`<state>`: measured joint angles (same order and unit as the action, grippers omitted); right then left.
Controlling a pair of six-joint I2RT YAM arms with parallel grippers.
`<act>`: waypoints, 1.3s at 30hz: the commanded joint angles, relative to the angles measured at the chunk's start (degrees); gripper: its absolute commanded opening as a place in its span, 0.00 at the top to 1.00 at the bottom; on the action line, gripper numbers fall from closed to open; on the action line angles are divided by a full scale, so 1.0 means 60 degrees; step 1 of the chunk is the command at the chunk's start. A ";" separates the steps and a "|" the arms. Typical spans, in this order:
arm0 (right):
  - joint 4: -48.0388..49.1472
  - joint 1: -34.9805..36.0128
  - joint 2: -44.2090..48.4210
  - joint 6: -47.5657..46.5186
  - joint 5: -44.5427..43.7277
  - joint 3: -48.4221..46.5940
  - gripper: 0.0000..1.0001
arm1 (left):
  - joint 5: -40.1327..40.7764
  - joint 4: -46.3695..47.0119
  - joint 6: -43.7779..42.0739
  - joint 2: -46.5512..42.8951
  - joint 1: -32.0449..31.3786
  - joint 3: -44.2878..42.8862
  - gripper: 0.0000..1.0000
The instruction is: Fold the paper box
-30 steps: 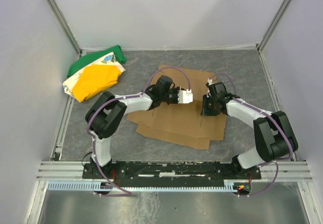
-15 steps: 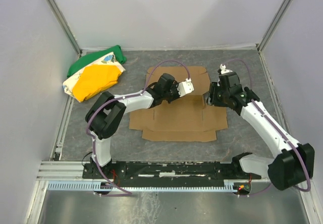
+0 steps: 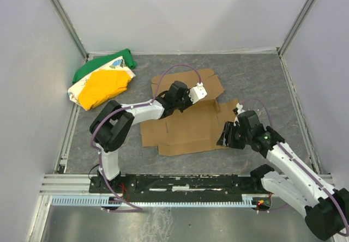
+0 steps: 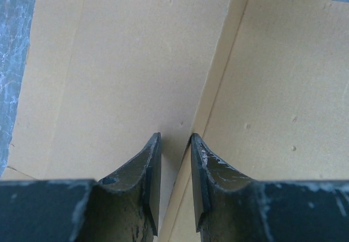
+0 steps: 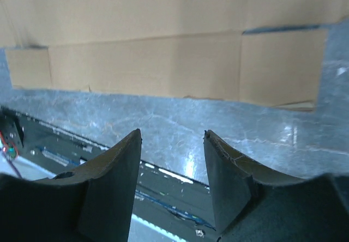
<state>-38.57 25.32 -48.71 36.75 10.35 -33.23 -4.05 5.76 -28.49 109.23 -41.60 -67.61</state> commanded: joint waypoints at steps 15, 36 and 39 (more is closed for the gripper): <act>0.3232 0.1965 -0.1587 0.2494 -0.0331 0.1360 0.33 | -0.0979 0.1146 -0.0456 0.0010 0.0038 0.0399 0.97; 0.3665 0.3029 -0.2420 0.2526 -0.0706 0.0767 0.59 | -0.1210 0.1245 -0.0392 0.0075 0.0034 0.0463 0.97; 0.3493 0.3209 -0.2232 0.2493 -0.0604 0.0789 0.57 | -0.1226 0.1222 -0.0386 0.0105 0.0031 0.0430 0.97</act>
<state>-17.52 43.24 -63.53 52.58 6.02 -26.92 -9.23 12.40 -30.13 109.23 -41.25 -64.79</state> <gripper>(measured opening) 0.422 0.294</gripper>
